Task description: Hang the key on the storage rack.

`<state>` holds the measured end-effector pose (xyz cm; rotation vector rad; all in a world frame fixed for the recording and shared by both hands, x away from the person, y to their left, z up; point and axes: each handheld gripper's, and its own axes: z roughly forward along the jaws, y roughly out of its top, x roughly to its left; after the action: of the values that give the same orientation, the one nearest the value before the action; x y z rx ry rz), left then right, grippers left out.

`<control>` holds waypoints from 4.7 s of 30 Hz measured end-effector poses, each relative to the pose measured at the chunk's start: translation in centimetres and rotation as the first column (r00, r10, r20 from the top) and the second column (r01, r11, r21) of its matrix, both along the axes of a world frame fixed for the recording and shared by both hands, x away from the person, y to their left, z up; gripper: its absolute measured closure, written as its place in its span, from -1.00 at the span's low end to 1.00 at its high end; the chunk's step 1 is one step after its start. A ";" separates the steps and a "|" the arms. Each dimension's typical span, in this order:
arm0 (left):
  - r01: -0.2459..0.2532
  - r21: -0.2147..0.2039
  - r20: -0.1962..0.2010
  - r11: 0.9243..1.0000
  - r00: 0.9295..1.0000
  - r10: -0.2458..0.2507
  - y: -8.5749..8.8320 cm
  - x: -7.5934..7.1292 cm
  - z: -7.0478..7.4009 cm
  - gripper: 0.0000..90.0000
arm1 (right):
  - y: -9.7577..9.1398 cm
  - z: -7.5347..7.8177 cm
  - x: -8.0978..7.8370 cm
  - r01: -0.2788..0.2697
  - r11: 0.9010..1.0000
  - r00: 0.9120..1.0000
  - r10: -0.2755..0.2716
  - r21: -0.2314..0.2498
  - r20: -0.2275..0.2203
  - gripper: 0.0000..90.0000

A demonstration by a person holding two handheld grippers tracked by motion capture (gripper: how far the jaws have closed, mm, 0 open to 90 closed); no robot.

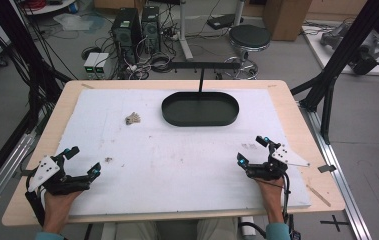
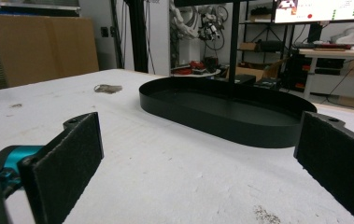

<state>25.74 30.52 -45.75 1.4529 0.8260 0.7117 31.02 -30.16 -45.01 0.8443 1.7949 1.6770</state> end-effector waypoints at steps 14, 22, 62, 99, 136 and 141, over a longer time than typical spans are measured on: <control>-0.002 0.000 -0.003 1.000 1.000 0.002 0.0 0.0 0.0 -0.96 | 0.0 0.0 0.0 0.002 1.000 1.000 -0.002 -0.003 0.004 -0.99; -0.034 -0.018 -0.030 0.999 0.999 0.033 0.2 0.5 0.4 -0.96 | 0.1 0.0 -0.1 0.000 1.000 1.000 0.000 -0.002 0.000 -0.99; 0.184 0.406 -0.436 0.895 0.900 0.012 -6.3 18.3 11.7 -0.96 | 0.1 0.0 -0.1 0.004 1.000 1.000 -0.004 -0.007 0.000 -0.99; 0.257 0.586 -0.633 0.769 0.737 0.236 -10.6 24.7 5.0 -0.86 | 0.1 0.0 -0.1 0.004 1.000 1.000 -0.004 -0.007 0.000 -0.99; 0.232 0.660 -0.630 0.715 0.689 0.358 -11.6 24.6 4.4 0.00 | 0.0 0.0 0.0 0.005 1.000 1.000 -0.005 -0.003 0.003 -0.99; 0.229 0.659 -0.634 0.717 0.681 0.365 -11.8 24.5 4.5 0.12 | 0.0 0.0 0.0 0.005 1.000 1.000 -0.005 -0.003 0.003 -0.99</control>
<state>50.24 18.75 -41.30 2.5248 1.3250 0.4881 30.99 -30.11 -45.00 0.8444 1.7910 1.6711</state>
